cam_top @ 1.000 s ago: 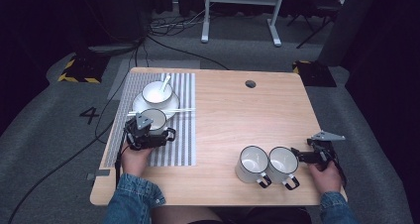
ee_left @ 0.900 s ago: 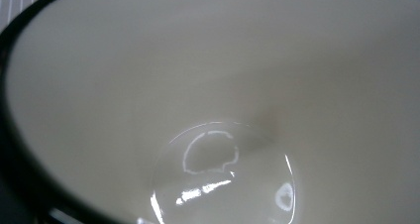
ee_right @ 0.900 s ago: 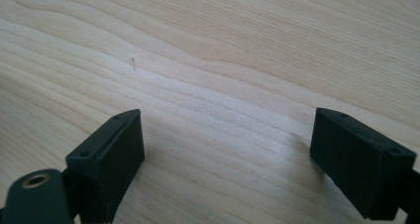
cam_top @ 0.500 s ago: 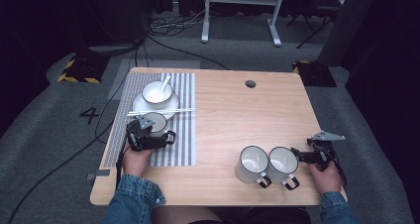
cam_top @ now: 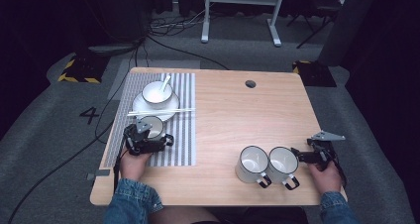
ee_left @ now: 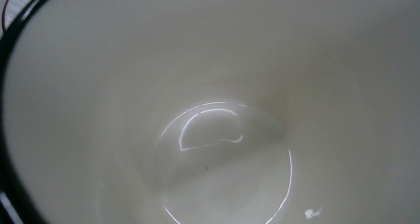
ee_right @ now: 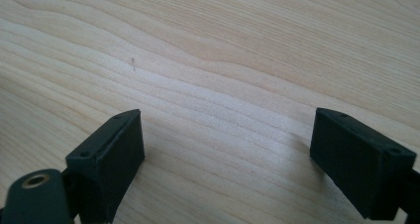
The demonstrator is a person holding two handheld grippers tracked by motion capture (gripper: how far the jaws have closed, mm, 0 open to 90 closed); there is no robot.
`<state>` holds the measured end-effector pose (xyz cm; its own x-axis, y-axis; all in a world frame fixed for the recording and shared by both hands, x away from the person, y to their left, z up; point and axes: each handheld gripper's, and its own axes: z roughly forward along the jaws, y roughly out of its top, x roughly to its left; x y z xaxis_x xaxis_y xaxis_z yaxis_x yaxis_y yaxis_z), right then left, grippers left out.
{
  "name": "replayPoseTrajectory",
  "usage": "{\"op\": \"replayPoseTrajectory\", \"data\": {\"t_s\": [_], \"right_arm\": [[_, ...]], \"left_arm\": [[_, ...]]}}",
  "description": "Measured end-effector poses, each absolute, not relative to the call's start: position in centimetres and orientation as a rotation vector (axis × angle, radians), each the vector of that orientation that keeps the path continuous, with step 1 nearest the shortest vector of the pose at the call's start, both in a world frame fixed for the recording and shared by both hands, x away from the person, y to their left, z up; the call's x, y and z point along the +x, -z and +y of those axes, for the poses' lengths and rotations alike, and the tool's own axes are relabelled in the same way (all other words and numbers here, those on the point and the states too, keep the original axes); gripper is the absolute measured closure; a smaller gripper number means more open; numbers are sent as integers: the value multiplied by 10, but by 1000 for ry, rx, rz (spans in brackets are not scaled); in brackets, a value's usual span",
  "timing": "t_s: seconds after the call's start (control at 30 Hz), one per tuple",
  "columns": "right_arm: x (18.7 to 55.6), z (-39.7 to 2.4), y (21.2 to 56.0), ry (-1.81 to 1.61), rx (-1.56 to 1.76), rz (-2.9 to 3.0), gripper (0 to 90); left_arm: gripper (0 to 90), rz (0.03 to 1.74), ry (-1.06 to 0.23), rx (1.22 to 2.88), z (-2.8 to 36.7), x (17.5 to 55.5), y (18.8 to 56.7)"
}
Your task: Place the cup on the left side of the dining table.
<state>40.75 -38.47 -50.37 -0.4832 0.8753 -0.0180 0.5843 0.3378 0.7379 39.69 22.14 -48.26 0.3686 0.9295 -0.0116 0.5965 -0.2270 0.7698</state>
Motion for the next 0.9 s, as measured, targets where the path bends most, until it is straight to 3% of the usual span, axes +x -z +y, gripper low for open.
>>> {"op": "replayPoseTrajectory", "data": {"t_s": [0.47, 0.77, 0.9], "right_arm": [[407, -385, 504, -952, 1284, 2194, 136], [408, -385, 504, -952, 1283, 2194, 136], [408, -385, 504, -952, 1283, 2194, 136]], "left_arm": [[26, 1333, -586, 1922, 223, 394, 479], [15, 1335, -663, 1954, 223, 374, 464], [65, 1298, -690, 1869, 230, 358, 453]]}}
